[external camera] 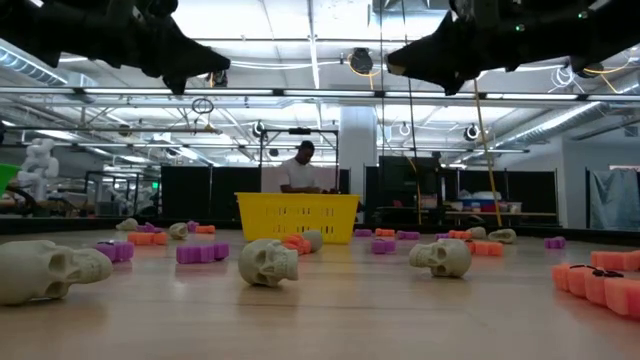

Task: Sort Halloween decoration
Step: Put the white skull toy in the yellow basket

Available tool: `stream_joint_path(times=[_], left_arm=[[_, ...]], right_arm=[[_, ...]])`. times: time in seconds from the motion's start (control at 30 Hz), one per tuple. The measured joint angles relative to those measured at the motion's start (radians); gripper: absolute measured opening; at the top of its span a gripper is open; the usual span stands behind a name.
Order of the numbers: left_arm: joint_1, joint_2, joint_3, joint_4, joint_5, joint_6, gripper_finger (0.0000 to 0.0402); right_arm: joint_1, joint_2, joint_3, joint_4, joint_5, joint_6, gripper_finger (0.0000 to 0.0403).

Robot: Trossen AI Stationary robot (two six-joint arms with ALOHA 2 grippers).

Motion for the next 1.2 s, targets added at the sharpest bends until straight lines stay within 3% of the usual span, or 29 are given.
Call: stream_joint_path(times=[0.3,0.63,0.83,1.03,1.2], left_arm=[[0.0,0.034,0.0,0.036,0.0,0.0,0.0],[0.0,0.129,0.0,0.073,0.0,0.004,0.0],[0.0,0.151,0.0,0.082,0.0,0.008,0.0],[0.0,0.151,0.0,0.093,0.0,0.011,0.0],[0.0,0.151,0.0,0.109,0.0,0.032,0.0]], right_arm=[[-0.004,0.126,0.0,0.21,-0.002,-0.057,0.0075],[-0.029,0.189,0.0,0.288,-0.002,-0.103,0.0075],[-0.027,0.196,0.0,0.289,-0.155,-0.38,0.0075],[-0.017,0.196,0.0,0.288,-0.158,-0.768,0.0075],[-0.017,0.196,0.0,0.288,-0.157,-0.852,0.0075]])
